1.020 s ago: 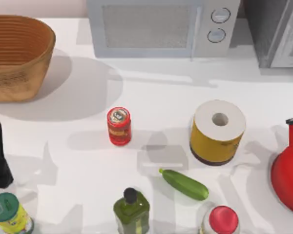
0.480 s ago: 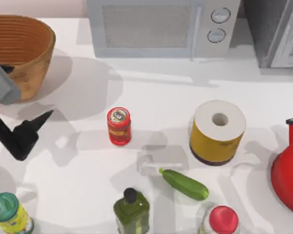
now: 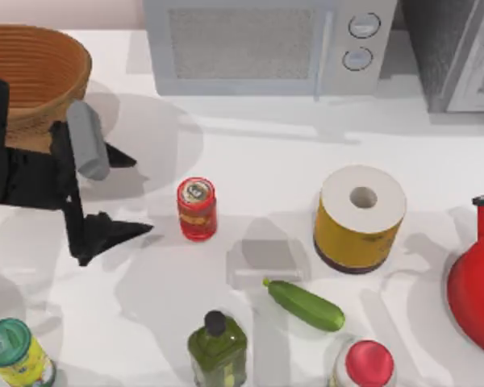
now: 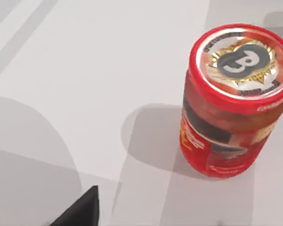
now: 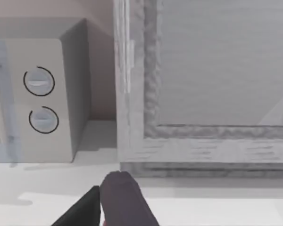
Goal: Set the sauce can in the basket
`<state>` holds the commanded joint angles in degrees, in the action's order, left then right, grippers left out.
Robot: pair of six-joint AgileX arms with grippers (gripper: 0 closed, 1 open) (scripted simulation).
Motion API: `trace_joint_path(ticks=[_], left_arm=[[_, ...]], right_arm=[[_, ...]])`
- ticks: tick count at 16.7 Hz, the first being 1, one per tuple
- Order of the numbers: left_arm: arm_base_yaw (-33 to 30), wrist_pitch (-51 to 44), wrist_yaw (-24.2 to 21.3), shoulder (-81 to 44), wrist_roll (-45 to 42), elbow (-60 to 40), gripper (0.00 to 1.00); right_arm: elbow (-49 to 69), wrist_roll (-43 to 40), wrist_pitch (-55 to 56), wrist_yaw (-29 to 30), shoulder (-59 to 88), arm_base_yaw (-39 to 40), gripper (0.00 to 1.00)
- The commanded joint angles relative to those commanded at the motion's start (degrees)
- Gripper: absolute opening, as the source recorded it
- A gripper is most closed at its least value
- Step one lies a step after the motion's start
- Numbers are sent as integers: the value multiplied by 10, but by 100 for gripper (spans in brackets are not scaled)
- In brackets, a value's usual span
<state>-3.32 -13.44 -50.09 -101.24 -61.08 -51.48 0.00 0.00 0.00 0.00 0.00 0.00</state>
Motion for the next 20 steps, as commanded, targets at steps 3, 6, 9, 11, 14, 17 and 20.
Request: trace_joint_path(ticks=[3,6,9,11,14,17,20], left_arm=[[-10,-9,-57,-83,-45,-42,100],[-15,-15,-89,-117,-67,-65,100],[-16,-15,-90,-118,-68,-66,100],[-12,-15,-89,-117,-67,-64,100],[-23,-3,-87,-111,-49,-63,100],[-52,41,-76,-117,-4,-64,100],[-81,105,-63,-143,40,-62,100]], right_arm=[[0,0,0,0,0,0,100],[0,0,0,0,0,0,100],[0,0,0,0,0,0,100],[0,0,0,0,0,0,100],[0,0,0,0,0,0,100],[0,0,0,0,0,0,100],[0,0,0,0,0,0,100]])
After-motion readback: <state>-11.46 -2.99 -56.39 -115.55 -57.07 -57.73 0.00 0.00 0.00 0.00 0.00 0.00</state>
